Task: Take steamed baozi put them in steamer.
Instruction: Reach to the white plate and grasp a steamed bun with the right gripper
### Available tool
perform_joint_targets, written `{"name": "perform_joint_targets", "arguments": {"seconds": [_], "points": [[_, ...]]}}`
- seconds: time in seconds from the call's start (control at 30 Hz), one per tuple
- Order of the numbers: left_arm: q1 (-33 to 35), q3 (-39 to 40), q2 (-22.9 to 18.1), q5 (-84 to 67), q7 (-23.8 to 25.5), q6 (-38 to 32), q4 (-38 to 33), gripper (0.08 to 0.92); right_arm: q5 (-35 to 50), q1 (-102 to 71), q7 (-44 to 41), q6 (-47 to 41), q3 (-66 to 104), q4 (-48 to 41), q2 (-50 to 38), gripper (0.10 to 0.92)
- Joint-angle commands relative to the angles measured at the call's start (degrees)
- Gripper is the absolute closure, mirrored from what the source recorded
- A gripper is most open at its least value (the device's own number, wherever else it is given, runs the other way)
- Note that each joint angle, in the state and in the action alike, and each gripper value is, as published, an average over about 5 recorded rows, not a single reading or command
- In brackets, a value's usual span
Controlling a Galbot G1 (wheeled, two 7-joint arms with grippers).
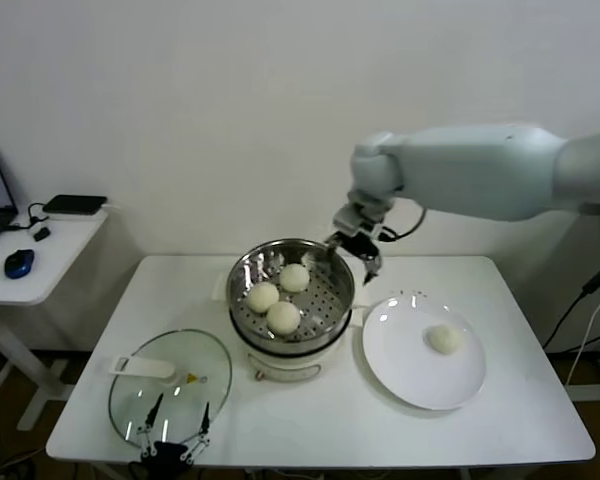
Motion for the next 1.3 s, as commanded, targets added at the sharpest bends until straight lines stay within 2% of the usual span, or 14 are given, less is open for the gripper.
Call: {"name": "perform_joint_targets", "arguments": {"seconds": [0.03, 0.4, 0.8, 1.3], "points": [[0.03, 0.31, -2.45, 0.34, -0.02, -0.08, 0.07, 0.177, 6.55, 1.42, -1.31, -14.08, -8.17, -0.42, -18.24, 0.203], [-0.41, -0.2, -2.49, 0.47, 0.03, 0.48, 0.8, 0.177, -4.98, -16.98, 1.66, -15.41, 1.65, -7.17, -25.78, 0.203], [-0.8, -0.62, -2.48, 0.38, 0.09, 0.92, 1.82, 0.177, -9.19, -31.23, 2.64, -15.53, 12.32, -14.24, -23.42, 0.203], [-0.77, -0.78, -2.61, 0.54, 0.07, 0.94, 2.07, 0.177, -10.96, -36.2, 4.24, -15.07, 16.79, -19.32, -20.22, 0.203]]}}
